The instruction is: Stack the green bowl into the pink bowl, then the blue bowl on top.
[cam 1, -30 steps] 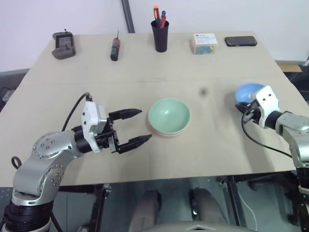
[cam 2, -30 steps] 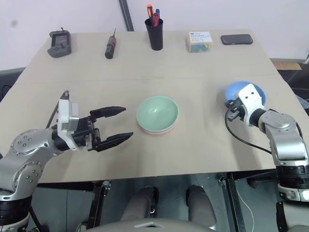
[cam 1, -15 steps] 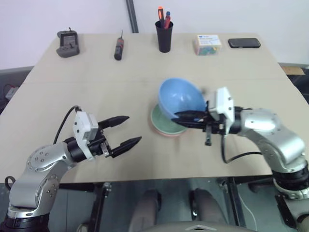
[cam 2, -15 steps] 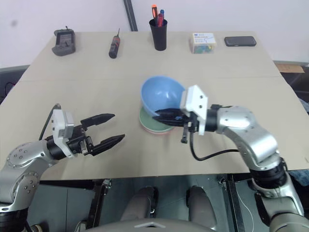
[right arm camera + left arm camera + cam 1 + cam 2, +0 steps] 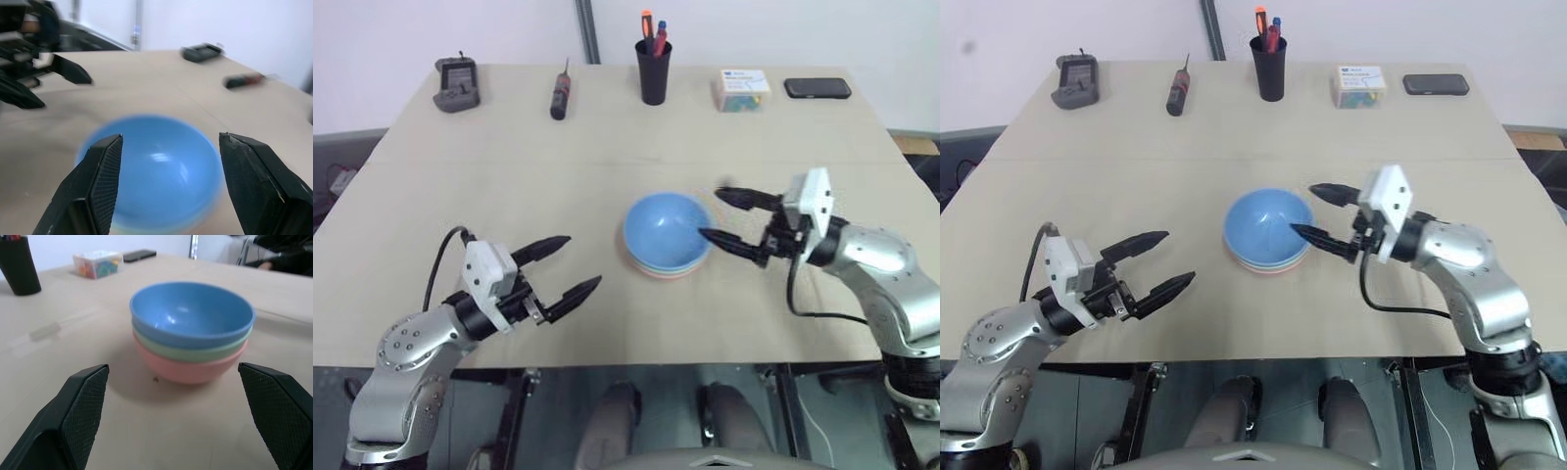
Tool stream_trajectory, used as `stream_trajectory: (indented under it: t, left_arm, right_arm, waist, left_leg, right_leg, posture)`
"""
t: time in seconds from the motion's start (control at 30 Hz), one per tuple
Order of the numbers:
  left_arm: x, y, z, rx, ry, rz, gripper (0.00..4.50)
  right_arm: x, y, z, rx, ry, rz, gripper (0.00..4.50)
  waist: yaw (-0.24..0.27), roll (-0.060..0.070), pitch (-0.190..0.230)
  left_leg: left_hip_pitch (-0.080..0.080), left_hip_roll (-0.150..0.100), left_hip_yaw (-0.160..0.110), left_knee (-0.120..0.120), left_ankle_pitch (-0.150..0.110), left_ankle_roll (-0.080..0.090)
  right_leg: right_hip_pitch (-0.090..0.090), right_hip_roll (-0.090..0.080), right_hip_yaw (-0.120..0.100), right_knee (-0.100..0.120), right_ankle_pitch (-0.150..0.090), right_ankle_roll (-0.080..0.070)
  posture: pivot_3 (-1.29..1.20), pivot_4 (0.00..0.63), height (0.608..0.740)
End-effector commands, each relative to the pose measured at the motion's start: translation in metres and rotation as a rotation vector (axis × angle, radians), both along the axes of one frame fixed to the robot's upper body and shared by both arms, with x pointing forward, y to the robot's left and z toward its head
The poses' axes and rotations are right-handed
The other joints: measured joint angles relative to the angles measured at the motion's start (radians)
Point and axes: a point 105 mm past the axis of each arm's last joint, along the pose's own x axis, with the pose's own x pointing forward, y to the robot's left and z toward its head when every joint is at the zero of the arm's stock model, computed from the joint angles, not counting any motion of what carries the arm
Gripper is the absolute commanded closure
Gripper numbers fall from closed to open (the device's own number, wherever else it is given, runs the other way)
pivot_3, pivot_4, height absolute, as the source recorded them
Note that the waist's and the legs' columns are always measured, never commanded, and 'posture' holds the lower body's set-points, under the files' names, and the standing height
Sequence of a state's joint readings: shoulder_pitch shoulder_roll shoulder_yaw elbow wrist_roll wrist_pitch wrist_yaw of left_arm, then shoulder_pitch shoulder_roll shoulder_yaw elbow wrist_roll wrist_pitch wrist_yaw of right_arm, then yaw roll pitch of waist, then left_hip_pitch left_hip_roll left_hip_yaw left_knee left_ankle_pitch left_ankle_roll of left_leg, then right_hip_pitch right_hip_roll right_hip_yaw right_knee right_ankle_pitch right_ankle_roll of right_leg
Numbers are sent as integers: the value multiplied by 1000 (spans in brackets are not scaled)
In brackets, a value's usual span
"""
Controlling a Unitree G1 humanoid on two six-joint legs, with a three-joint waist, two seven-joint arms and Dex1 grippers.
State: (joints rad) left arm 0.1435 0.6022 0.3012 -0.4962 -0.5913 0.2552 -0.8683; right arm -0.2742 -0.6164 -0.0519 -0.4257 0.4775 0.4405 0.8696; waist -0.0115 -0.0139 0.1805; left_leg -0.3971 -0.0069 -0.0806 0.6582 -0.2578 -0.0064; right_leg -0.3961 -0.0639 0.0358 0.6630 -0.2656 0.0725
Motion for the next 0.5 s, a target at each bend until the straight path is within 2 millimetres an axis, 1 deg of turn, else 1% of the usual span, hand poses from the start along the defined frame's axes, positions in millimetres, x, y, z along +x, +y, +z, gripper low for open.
stream_trajectory:
  t: [0.03,0.1,0.17,0.27,0.37,0.5]
  left_arm:
    - [-1,-2,6,-22,-7,-47,0]
    - [-1,2,3,38,-14,-33,0]
    - [-3,9,0,65,15,-21,0]
    - [-5,16,-3,92,53,-6,0]
    - [-11,20,-2,97,88,-17,0]
    - [-16,27,-4,139,133,-37,0]
  right_arm:
    - [-3,-24,1,-51,-35,-50,1211]
    - [-4,-47,-8,-83,3,-108,1211]
    - [-10,-67,-11,-105,31,-142,1211]
    - [-17,-86,-10,-129,48,-172,1211]
    - [-22,-94,-4,-128,50,-182,1211]
    - [-25,-91,2,-115,54,-154,1211]
  waist:
    - [-3,0,0]
    - [-2,0,0]
    - [-2,0,0]
    - [-3,0,0]
    - [-7,0,0]
    - [-4,0,0]
  left_leg:
    - [0,0,1,0,0,0]
    - [0,0,4,0,0,0]
    - [0,0,5,0,0,0]
    - [0,0,5,0,0,0]
    - [1,1,6,0,0,0]
    - [2,2,6,0,0,0]
  right_leg:
    - [0,0,0,0,0,0]
    - [0,1,0,0,0,0]
    - [0,1,0,0,0,0]
    - [0,1,0,0,0,0]
    - [1,1,2,0,0,0]
    - [1,2,1,0,0,0]
  posture:
    - [0,150,740]
    - [0,150,740]
    - [0,150,740]
    - [0,150,740]
    - [0,150,740]
    - [0,150,740]
